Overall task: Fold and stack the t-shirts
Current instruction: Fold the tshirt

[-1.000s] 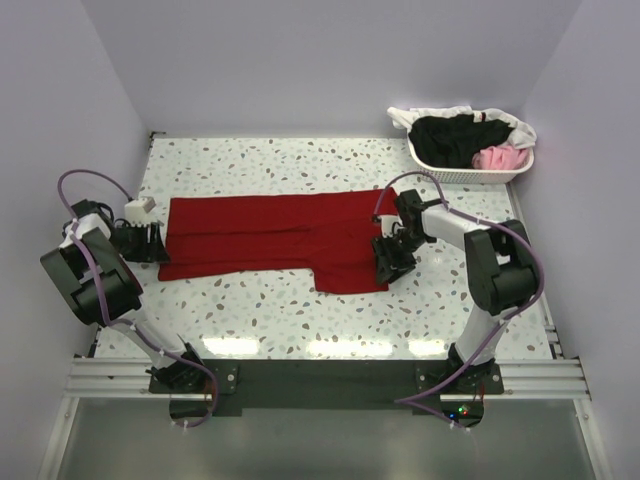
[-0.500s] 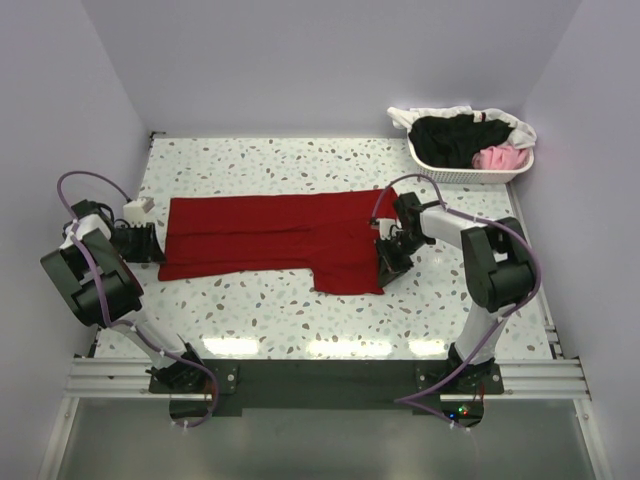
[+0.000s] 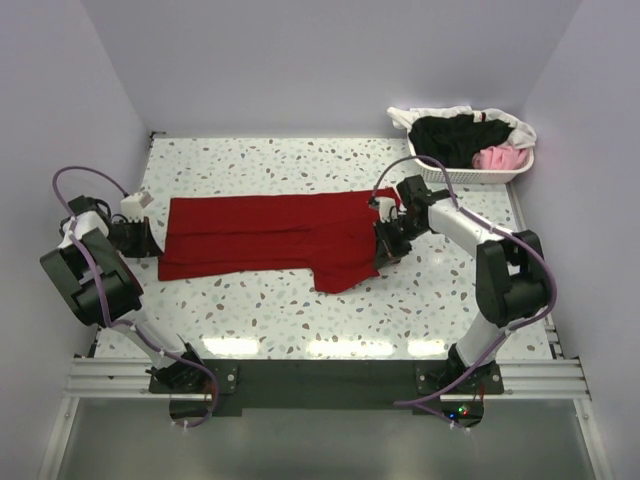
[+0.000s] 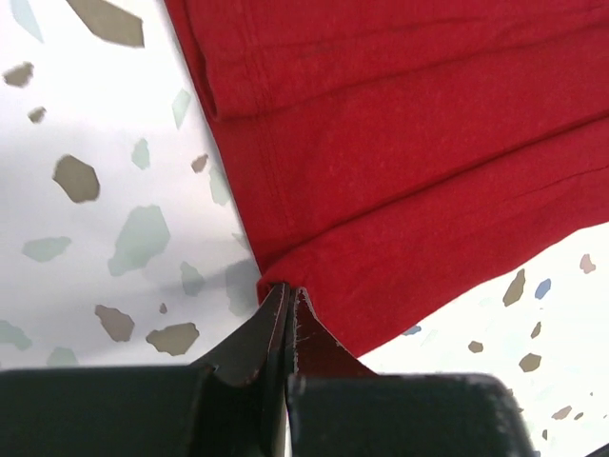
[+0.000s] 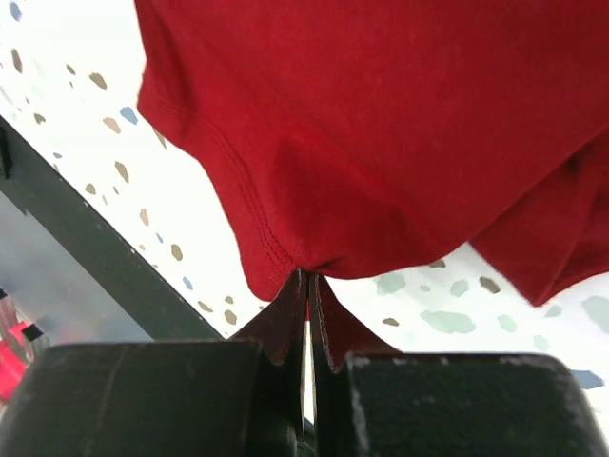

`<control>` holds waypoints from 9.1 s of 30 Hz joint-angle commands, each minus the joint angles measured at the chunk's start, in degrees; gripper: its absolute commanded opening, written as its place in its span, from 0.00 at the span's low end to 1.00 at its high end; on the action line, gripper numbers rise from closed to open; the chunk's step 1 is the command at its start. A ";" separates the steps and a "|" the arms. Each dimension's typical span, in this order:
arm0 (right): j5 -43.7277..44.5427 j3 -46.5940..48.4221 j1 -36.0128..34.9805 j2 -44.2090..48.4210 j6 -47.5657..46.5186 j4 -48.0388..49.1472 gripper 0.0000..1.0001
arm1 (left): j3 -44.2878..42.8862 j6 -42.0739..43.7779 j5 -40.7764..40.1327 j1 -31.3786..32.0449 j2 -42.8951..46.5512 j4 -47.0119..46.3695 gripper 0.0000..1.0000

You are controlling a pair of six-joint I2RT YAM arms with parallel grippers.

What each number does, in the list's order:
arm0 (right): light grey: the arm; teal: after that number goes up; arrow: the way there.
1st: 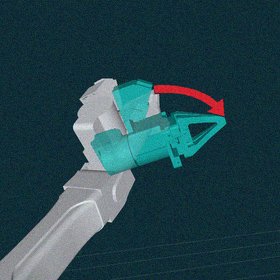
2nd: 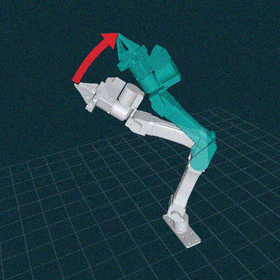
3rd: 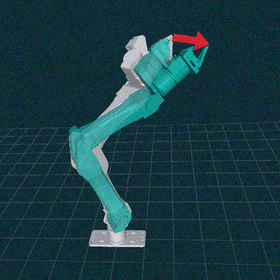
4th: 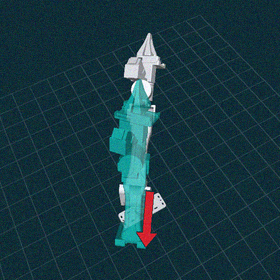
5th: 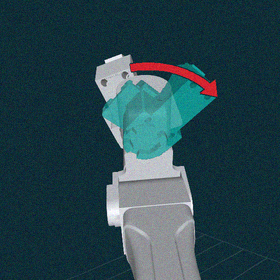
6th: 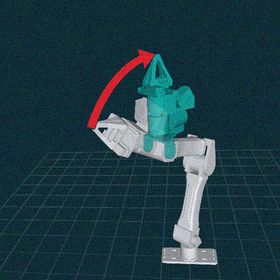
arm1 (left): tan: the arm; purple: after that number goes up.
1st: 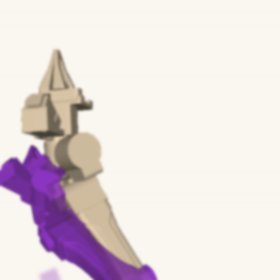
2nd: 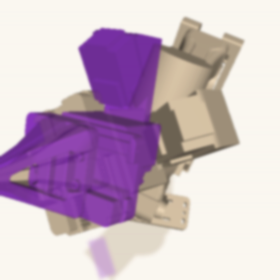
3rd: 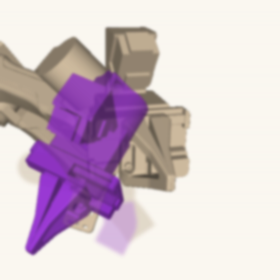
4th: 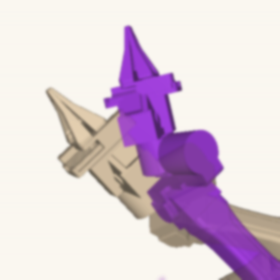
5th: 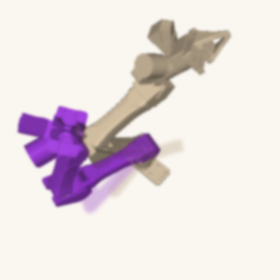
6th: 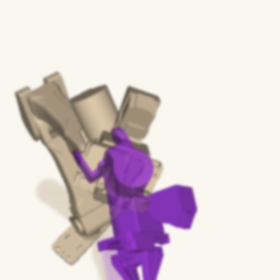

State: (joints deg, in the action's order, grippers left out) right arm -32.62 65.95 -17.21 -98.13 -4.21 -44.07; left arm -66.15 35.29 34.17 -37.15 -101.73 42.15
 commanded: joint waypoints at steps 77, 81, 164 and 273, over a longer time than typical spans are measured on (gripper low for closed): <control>6.69 38.46 5.09 -17.18 7.37 6.11 0.00 | -11.63 -8.83 8.10 -0.03 -10.68 -5.23 0.13; 5.73 38.72 5.17 -19.64 7.90 5.84 0.00 | -11.46 -9.27 9.94 0.06 -9.54 -7.52 0.32; 13.64 39.95 5.35 -27.64 21.96 12.79 0.00 | -11.19 23.24 6.79 68.69 -5.22 -28.27 0.47; 55.31 61.95 -9.77 -38.65 -19.61 21.13 0.55 | -10.41 27.80 3.04 23.34 7.61 7.60 0.18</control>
State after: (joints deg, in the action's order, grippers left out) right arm 20.23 130.82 -26.65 -145.14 -23.83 -32.60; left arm -75.75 51.48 41.56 -16.99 -90.24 37.65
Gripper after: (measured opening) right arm 0.515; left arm 0.216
